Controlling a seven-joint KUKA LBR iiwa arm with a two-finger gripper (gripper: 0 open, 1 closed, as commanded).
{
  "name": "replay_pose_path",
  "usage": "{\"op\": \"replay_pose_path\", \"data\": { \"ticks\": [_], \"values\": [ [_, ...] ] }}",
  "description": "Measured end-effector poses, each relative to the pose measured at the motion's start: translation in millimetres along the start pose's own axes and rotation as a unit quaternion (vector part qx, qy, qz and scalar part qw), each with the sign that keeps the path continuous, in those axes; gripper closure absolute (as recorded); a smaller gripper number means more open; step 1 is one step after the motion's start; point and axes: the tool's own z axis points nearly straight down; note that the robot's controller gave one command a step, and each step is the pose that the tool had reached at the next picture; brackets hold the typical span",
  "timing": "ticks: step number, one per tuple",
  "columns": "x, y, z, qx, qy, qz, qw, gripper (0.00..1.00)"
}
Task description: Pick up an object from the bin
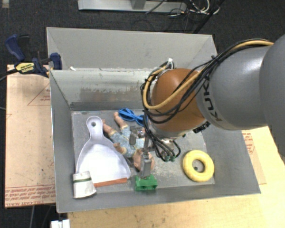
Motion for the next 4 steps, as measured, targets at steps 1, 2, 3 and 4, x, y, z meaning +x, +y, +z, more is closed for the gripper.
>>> {"op": "replay_pose_path", "data": {
  "ticks": [1, 2, 3, 4],
  "values": [
    [-26.7, 2, 26, 0.000, -0.0034, -0.045, 0.9990, 0.00],
    [-44.9, -29, 58, -0.002, -0.0068, -0.141, 0.9900, 1.00],
    [-44.9, -29, 58, -0.002, -0.0066, -0.140, 0.9901, 1.00],
    [-44.9, -29, 59, -0.002, -0.0067, -0.141, 0.9900, 1.00]
  ]
}}
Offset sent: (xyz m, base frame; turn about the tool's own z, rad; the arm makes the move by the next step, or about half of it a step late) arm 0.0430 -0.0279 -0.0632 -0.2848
